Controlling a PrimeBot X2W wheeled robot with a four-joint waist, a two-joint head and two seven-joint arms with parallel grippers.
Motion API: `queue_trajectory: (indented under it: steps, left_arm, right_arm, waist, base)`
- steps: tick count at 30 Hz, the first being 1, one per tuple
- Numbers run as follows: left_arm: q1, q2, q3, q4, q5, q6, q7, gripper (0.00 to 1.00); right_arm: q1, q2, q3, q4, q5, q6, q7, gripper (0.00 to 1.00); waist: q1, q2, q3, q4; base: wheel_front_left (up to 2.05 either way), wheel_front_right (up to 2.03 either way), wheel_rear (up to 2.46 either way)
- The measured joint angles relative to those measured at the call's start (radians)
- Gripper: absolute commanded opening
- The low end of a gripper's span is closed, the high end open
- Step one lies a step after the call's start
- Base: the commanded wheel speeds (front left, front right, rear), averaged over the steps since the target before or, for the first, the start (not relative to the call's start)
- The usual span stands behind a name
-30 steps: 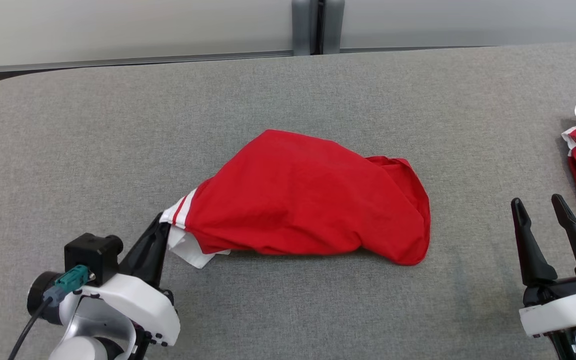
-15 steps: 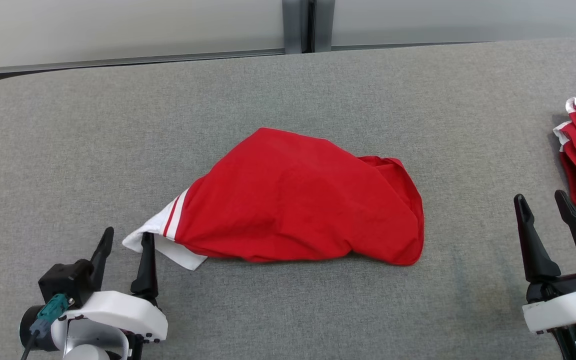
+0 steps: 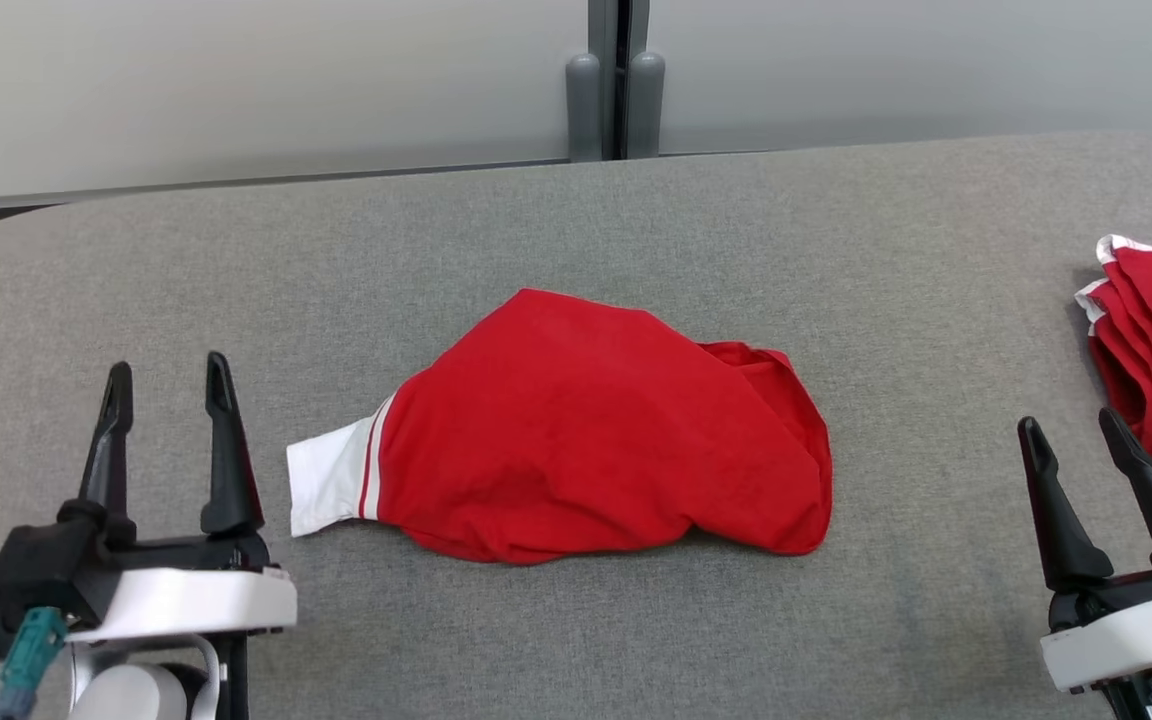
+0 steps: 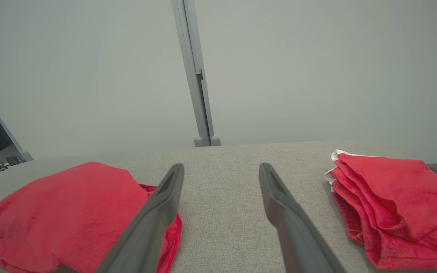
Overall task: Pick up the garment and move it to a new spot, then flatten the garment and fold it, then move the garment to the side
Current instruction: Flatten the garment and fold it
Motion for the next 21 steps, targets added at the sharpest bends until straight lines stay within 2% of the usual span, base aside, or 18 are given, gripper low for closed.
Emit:
queue_trajectory:
  steps: [4,10,21]
  left_arm:
    - [0.062,-0.001,-0.02,-0.017,0.033,-0.015,-0.001,1.0]
    - [0.122,0.005,-0.054,-0.013,0.044,-0.015,0.03,1.0]
    - [0.147,0.024,-0.085,-0.007,0.051,-0.01,0.095,1.0]
  right_arm:
    - [0.02,0.001,0.011,-0.002,-0.003,0.0,0.011,1.0]
    - [0.044,0.002,0.025,-0.007,-0.009,0.0,0.027,1.0]
    - [0.066,0.007,0.026,-0.019,-0.011,0.0,0.04,1.0]
  waist:
    - [0.0,0.0,-0.036,-0.008]
    - [0.0,0.0,-0.078,-0.021]
    - [0.0,0.0,-0.104,-0.024]
  base:
    - [0.0,0.0,0.0]
    - [0.0,0.0,0.0]
    - [0.0,0.0,0.0]
